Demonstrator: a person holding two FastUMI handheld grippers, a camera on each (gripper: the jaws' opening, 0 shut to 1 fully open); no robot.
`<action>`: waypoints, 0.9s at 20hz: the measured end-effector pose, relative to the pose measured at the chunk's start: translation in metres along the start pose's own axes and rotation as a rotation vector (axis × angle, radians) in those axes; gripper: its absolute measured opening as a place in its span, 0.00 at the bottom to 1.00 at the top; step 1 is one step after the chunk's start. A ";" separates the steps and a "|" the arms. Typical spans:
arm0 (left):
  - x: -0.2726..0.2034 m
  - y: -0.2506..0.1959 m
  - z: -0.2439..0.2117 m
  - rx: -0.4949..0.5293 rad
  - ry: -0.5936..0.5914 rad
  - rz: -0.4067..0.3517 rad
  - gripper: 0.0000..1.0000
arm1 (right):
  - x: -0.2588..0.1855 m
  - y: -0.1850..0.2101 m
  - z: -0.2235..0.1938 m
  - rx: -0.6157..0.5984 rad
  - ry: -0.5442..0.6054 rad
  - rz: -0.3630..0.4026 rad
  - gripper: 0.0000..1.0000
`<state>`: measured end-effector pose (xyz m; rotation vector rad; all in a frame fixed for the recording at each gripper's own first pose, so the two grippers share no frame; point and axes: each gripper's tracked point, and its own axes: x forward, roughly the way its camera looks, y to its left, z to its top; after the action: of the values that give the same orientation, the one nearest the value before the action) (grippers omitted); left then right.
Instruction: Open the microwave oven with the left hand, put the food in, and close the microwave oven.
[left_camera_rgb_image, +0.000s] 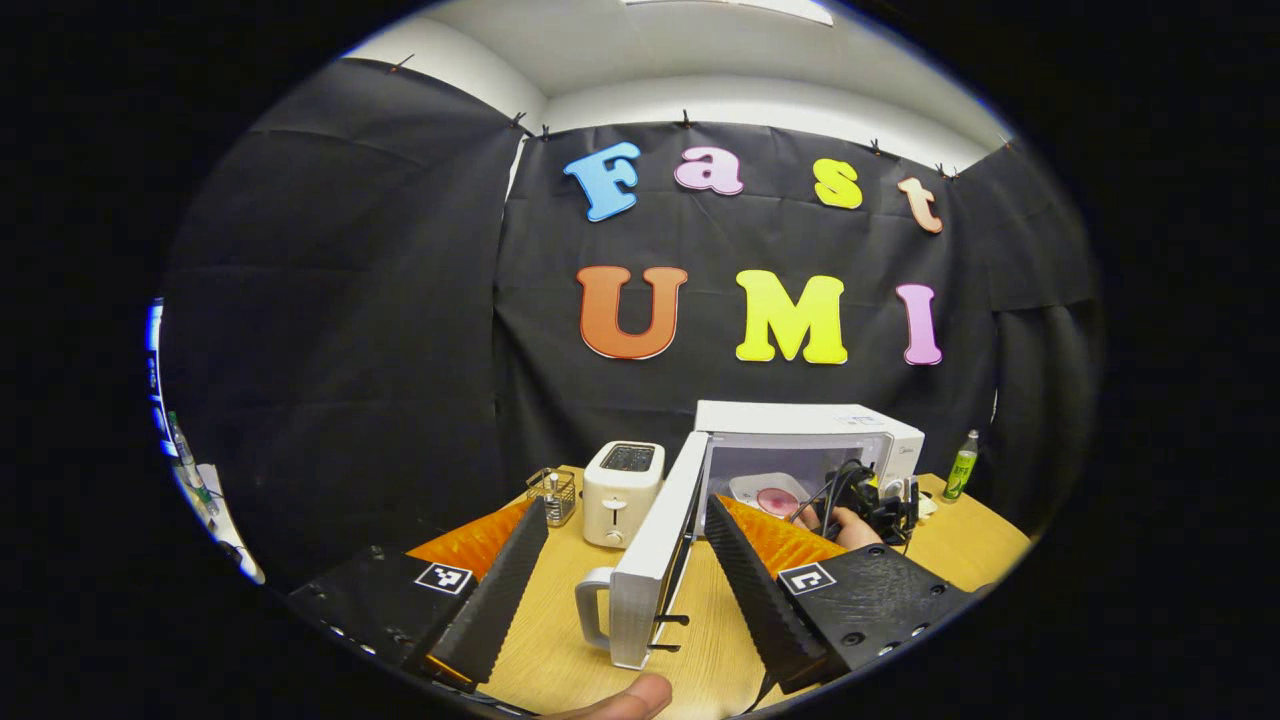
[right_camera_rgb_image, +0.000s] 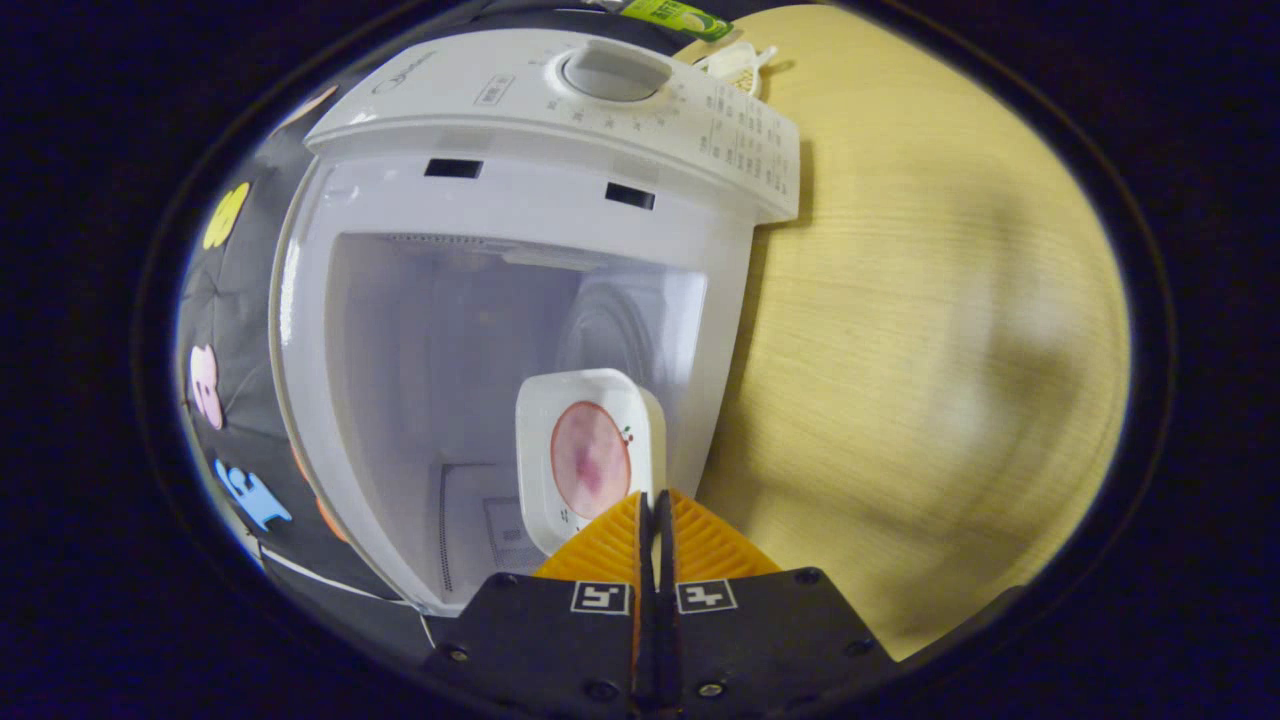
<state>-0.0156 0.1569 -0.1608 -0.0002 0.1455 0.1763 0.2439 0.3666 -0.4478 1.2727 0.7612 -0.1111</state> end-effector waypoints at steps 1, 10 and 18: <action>0.000 0.000 0.003 0.008 -0.004 0.001 0.95 | 0.005 0.004 -0.005 0.000 0.000 0.003 0.04; 0.004 0.007 0.010 -0.007 -0.028 0.008 0.95 | 0.040 0.037 0.007 -0.006 -0.213 0.061 0.05; 0.014 0.008 -0.007 0.020 0.020 0.029 0.95 | 0.054 0.024 0.018 -0.020 -0.277 0.058 0.07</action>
<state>-0.0043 0.1674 -0.1700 0.0196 0.1674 0.2038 0.3040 0.3758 -0.4573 1.2278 0.4858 -0.2277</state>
